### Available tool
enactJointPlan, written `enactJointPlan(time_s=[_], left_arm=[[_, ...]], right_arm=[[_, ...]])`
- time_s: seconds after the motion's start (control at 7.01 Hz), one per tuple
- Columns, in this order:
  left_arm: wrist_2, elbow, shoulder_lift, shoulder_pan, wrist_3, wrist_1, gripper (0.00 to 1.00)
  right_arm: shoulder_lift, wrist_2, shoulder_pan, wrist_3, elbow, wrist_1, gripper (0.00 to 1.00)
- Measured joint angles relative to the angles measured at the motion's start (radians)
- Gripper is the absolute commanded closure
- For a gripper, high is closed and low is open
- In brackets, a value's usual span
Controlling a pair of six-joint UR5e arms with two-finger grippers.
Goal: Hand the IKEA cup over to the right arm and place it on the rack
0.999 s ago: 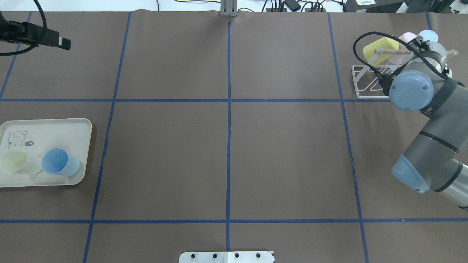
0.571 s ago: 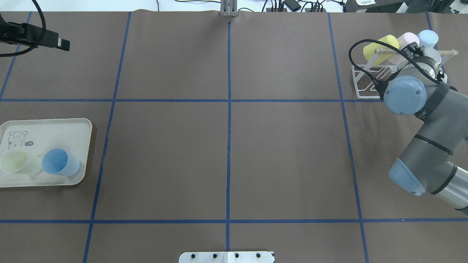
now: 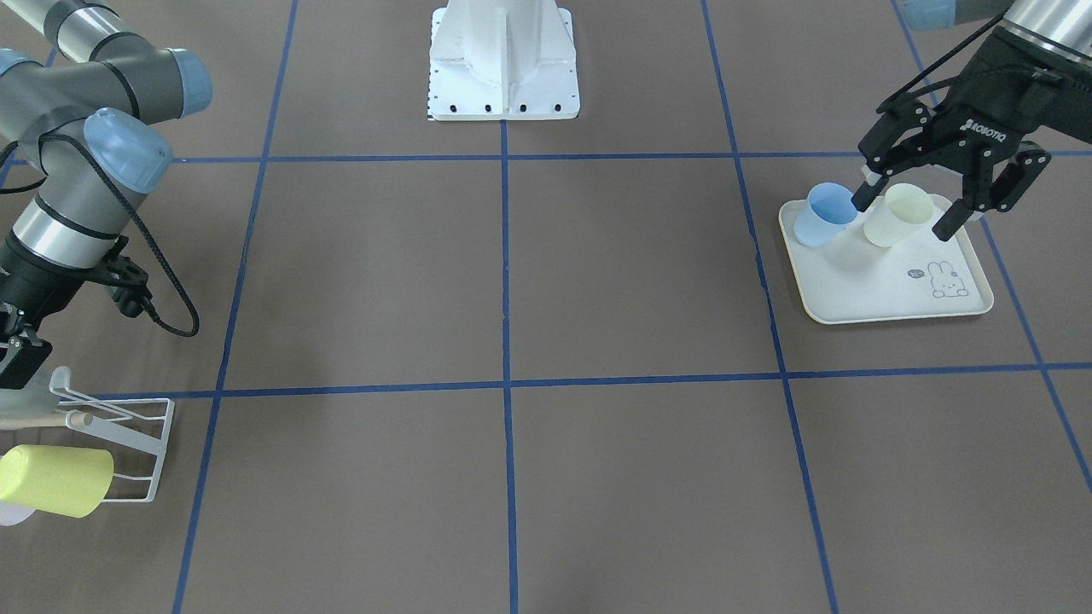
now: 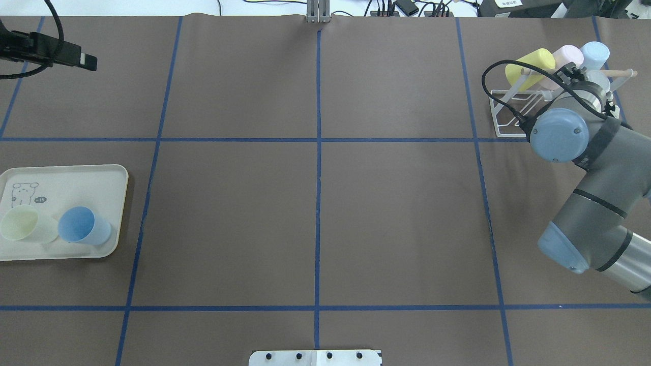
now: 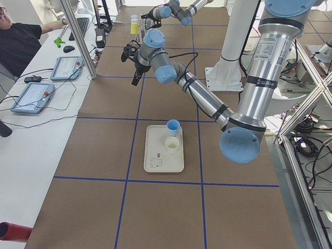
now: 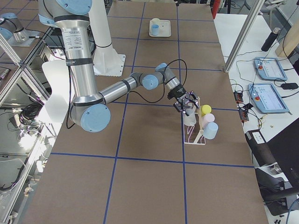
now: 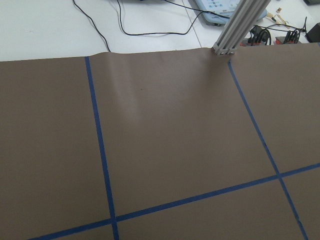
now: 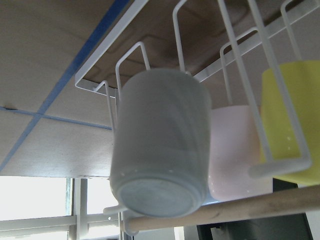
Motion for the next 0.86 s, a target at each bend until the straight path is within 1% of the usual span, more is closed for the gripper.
enactJointPlan(time_s=[0.29,0.43,0.57,0.71,0.86], left_arm=[[0.000,-0.001,0.000,0.000,-0.001,0.000,0.00],[0.001,-0.001,0.000,0.000,-0.001,0.000,0.00],[0.002,-0.001,0.000,0.000,-0.001,0.000,0.00],[0.004,-0.001,0.007,0.000,0.003,0.000,0.00],[0.010,-0.001,0.024,0.000,0.021,-0.003,0.00]], right_arm=[[0.020,-0.001,0.017,-0.037,0.018,0.004,0.03],[0.054,0.006,0.041,-0.072,0.054,0.008,0.02],[0.086,0.041,0.064,-0.080,0.108,0.009,0.02],[0.111,0.124,0.085,-0.021,0.160,0.009,0.01],[0.123,0.236,0.096,0.116,0.198,0.010,0.01]])
